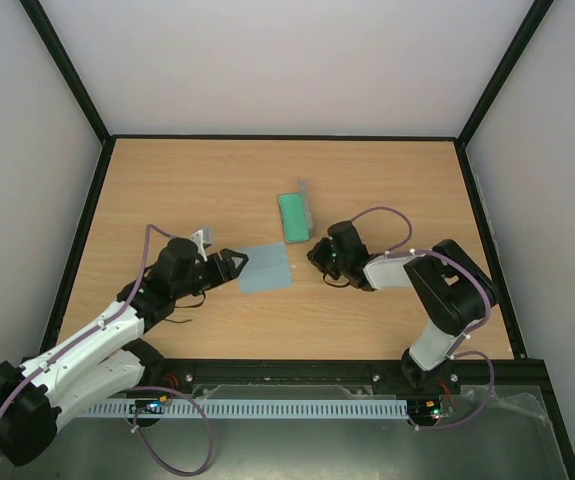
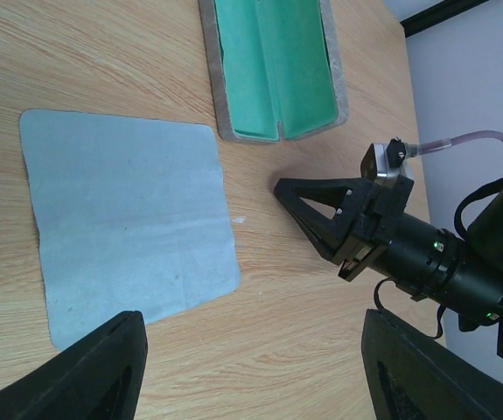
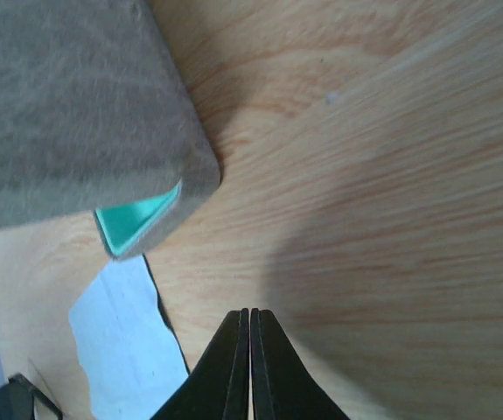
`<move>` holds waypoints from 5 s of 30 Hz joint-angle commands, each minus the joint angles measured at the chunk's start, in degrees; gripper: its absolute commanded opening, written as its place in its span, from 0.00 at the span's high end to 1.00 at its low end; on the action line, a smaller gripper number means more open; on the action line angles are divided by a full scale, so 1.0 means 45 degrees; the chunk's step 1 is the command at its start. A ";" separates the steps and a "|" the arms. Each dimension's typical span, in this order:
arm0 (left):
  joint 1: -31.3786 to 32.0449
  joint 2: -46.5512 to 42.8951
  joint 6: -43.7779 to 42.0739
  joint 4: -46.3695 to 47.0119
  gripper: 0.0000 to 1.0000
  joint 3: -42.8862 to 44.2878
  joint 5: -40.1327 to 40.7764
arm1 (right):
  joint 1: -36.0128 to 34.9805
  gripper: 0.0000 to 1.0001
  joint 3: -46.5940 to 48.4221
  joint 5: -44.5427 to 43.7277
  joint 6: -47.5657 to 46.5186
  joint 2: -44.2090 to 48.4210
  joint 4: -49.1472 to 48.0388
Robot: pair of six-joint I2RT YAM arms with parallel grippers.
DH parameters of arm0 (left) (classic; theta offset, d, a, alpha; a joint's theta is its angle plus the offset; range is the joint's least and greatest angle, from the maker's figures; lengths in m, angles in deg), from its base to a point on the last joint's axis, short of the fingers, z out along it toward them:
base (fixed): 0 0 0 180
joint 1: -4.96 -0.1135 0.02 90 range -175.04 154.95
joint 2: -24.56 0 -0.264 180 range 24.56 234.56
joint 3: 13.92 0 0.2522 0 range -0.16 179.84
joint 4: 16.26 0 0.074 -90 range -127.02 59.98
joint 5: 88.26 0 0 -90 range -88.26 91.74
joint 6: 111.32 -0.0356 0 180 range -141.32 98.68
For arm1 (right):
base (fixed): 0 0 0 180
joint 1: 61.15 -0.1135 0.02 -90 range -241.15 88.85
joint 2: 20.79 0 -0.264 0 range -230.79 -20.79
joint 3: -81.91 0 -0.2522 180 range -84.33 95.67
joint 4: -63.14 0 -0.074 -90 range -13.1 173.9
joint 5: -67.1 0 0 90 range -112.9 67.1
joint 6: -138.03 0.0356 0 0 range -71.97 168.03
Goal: Organize the sunglasses
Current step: Adjust the sunglasses case at the center of the board, then move the glasses cleaning cloth to the center of the board.
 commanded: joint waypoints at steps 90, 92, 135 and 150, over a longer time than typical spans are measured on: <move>-0.1410 -0.1417 -0.1708 -0.3823 0.04 0.1101 0.0540 | -0.5676 0.67 0.4737 -0.6075 -0.5576 -0.0685 0.9650; -0.1399 -0.1396 -0.1712 -0.3807 0.04 0.1109 0.0543 | -0.5676 0.67 0.4680 -0.5979 -0.5566 -0.0733 0.9482; -0.1399 -0.1728 -0.1478 -0.3709 0.08 0.0809 0.0355 | -0.4967 0.76 0.3739 -0.5451 -0.5045 -0.0586 0.7468; -0.1399 -0.1596 -0.1375 -0.3381 0.10 0.0552 0.0257 | -0.5116 0.80 0.3402 -0.5743 -0.5156 -0.1058 0.7800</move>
